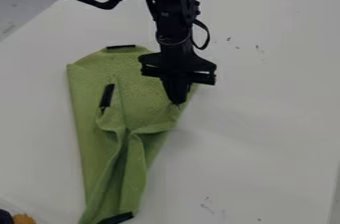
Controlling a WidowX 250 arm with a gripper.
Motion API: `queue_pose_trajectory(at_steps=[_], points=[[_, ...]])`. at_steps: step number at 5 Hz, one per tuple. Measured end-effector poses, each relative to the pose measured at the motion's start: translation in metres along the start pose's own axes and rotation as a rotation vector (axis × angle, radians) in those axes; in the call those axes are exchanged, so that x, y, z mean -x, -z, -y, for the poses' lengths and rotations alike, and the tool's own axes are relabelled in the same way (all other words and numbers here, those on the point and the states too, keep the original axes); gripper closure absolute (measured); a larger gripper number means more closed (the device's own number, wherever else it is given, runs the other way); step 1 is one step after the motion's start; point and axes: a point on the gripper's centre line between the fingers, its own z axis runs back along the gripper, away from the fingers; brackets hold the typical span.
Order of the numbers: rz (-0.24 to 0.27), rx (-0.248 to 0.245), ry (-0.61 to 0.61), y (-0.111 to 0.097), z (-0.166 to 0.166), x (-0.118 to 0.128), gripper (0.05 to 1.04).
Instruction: Unfold the cloth form right to left
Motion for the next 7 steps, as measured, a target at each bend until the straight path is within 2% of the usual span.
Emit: queue_pose_trajectory(at_steps=[1,2,3,4,5,6,7], points=[[-0.02,0.036,-0.016,0.015,0.011,-0.002,1.013],[-0.069,0.032,-0.018,0.018,0.018,0.005,1.014],[-0.094,0.02,-0.043,0.02,0.026,0.015,0.997],[-0.112,0.012,-0.061,0.02,0.032,0.021,0.818],[-0.121,-0.012,-0.038,0.019,0.039,0.024,0.568],[-0.108,-0.014,-0.039,0.016,0.051,0.024,0.26],[-0.091,0.005,-0.052,0.012,0.075,0.025,0.071]])
